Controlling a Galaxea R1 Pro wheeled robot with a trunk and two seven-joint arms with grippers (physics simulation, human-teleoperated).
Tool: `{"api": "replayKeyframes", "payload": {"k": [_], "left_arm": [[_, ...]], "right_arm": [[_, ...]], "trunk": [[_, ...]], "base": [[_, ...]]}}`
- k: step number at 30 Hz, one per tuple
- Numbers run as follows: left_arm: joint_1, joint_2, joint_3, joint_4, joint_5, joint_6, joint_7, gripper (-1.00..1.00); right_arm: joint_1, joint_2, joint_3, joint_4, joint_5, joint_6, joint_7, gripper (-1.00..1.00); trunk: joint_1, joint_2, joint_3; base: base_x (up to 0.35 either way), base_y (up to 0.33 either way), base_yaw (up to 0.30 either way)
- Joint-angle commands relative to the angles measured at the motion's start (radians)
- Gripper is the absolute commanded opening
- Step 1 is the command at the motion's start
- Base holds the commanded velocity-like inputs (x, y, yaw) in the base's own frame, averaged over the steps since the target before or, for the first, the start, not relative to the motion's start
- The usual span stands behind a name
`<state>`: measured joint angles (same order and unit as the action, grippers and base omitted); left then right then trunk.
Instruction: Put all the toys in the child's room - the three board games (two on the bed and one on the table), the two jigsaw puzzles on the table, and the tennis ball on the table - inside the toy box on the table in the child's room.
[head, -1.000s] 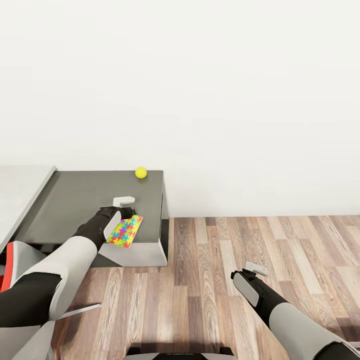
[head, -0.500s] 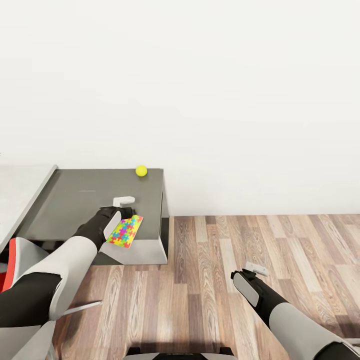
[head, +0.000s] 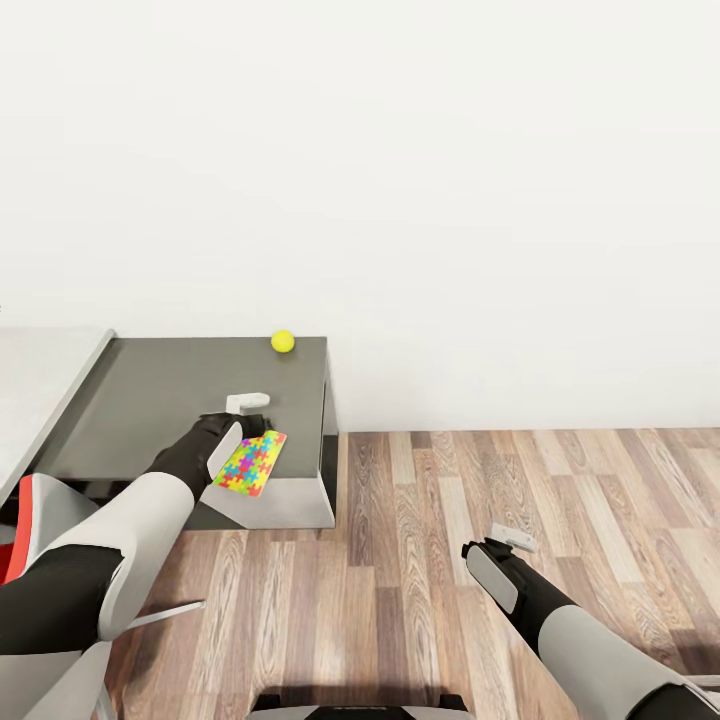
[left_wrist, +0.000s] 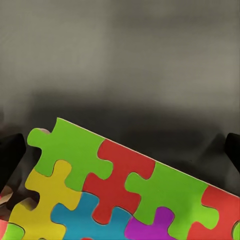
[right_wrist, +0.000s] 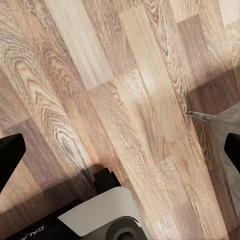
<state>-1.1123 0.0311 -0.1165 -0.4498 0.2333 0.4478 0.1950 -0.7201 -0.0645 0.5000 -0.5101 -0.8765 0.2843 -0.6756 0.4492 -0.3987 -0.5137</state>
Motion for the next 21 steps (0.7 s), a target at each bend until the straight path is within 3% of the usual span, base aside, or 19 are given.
{"api": "replayKeyframes", "payload": {"k": [1,21], "left_arm": [[0.000,0.001,-0.009,0.008,0.015,0.005,0.008,1.00],[0.000,0.001,-0.008,0.008,0.015,0.005,0.008,1.00]], "right_arm": [[-0.001,-0.001,0.008,-0.002,-0.004,0.007,-0.007,1.00],[-0.001,-0.001,0.008,-0.002,-0.004,0.007,-0.007,1.00]], "trunk": [[0.001,-0.001,-0.002],[0.001,-0.001,-0.002]], "base": [[0.000,0.000,0.000],[-0.013,0.000,0.000]]}}
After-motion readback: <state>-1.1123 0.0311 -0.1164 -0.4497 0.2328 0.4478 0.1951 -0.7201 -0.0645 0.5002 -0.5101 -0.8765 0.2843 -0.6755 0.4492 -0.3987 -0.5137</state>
